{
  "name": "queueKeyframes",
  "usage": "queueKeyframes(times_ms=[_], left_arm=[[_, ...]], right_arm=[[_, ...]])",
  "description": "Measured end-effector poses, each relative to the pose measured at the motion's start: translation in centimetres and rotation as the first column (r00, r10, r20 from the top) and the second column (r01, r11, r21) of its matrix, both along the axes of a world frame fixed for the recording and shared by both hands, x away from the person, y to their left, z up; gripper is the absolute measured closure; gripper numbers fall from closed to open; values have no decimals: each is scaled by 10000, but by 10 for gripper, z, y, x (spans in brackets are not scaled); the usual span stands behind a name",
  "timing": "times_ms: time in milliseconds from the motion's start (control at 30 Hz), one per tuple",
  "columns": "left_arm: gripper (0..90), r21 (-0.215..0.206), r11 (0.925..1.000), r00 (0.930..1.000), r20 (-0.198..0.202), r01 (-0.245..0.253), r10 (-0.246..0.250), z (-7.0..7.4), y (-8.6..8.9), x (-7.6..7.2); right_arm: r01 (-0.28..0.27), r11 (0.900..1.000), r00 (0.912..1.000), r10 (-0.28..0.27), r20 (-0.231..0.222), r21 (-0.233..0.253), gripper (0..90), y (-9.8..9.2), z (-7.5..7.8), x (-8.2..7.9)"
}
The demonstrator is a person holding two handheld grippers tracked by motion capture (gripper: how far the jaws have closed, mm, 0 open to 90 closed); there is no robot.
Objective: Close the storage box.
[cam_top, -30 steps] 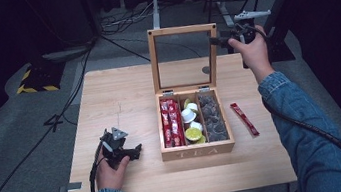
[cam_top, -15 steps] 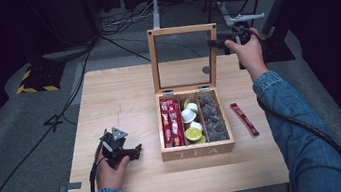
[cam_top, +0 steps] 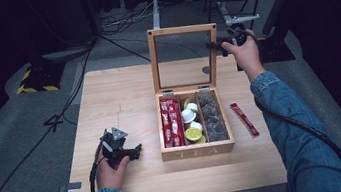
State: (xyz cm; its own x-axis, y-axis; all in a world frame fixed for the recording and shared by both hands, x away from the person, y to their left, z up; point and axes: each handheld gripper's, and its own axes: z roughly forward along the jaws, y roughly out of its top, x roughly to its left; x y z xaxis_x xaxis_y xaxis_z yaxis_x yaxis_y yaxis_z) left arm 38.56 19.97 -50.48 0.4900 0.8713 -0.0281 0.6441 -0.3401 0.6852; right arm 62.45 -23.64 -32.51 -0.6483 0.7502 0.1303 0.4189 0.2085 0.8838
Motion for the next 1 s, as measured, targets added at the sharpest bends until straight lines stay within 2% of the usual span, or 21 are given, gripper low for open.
queueKeyframes(times_ms=[200, 467, 667, 1000], left_arm=[[91, -1, 10000, 10000, 1, -3, 3, 0, 0, 0], [91, 17, 10000, 10000, -21, 10, -10, 0, 0, 0], [90, 16, 10000, 10000, -16, 9, -9, 0, 0, 0], [90, 17, 10000, 10000, -27, 37, -37, 0, 0, 1]], right_arm=[[31, 10000, 9999, -31, 139, -49, 551, 0, 5, -8], [-138, 9997, 9995, 144, 287, -207, 555, -2, 15, -27], [-425, 9990, 9979, 417, 496, 152, 555, -7, 22, -45], [-837, 9964, 9946, 844, 601, -132, 538, -9, 31, -73]])
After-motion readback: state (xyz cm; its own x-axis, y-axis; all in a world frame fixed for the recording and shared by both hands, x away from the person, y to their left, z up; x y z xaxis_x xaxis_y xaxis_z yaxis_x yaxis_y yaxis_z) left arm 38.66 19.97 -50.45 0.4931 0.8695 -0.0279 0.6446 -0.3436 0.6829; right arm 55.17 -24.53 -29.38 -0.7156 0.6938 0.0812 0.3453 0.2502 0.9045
